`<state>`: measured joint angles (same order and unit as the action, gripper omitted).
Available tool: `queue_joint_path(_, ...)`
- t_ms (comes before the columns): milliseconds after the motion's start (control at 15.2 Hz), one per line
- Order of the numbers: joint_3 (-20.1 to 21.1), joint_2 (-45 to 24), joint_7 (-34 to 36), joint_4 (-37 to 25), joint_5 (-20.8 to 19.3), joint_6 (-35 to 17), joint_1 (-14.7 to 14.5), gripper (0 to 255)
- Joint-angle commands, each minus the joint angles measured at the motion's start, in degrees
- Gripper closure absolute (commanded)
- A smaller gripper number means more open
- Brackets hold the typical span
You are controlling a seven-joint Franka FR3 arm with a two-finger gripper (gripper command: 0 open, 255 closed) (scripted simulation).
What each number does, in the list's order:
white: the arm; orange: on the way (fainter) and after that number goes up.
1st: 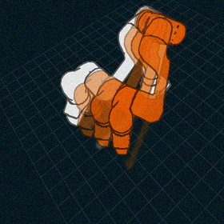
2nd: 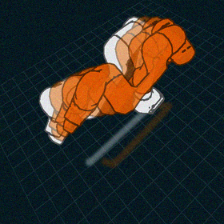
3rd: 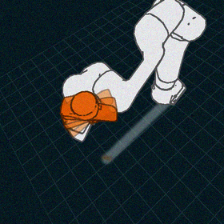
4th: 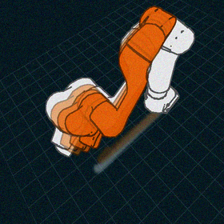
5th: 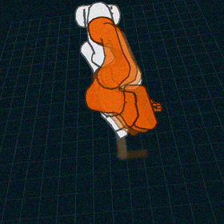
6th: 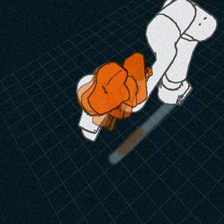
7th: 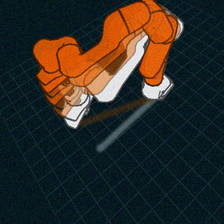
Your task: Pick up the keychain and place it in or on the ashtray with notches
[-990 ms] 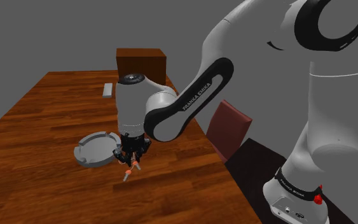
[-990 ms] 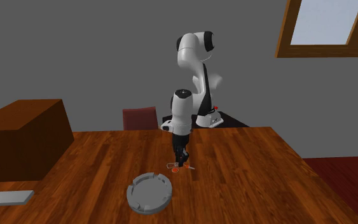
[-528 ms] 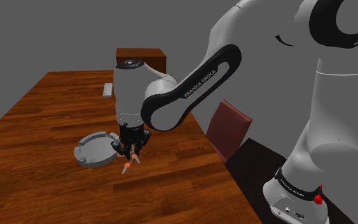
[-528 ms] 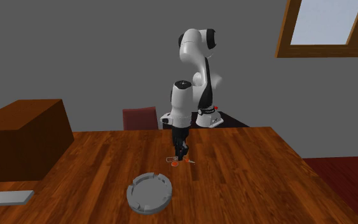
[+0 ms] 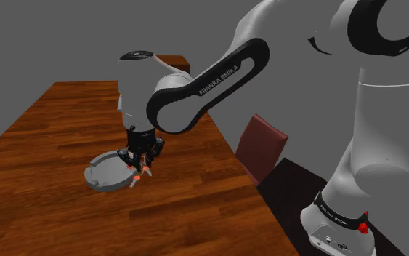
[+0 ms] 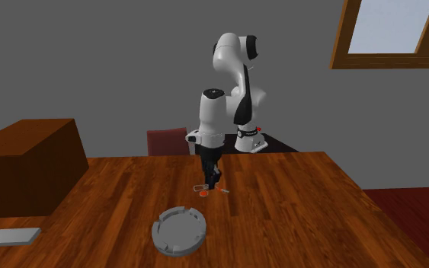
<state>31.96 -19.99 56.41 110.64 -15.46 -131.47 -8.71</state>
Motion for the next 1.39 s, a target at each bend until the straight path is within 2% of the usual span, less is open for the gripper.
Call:
queue_joint_path(0,-1.0,-3.7,-0.4,-5.4,-1.5,2.2,-0.8,255)
queue_joint_path(264,-2.9,-12.1,-1.7,-18.8,-3.8,7.6,-3.3,255)
queue_joint_path(594,-5.3,-24.6,-4.8,-40.5,-5.8,16.6,-7.7,255)
queue_joint_path(660,-5.6,-25.9,-5.2,-42.9,-5.9,17.6,-8.3,255)
queue_joint_path(1320,-6.5,-28.7,-4.2,-40.0,-7.1,12.0,-8.3,255)
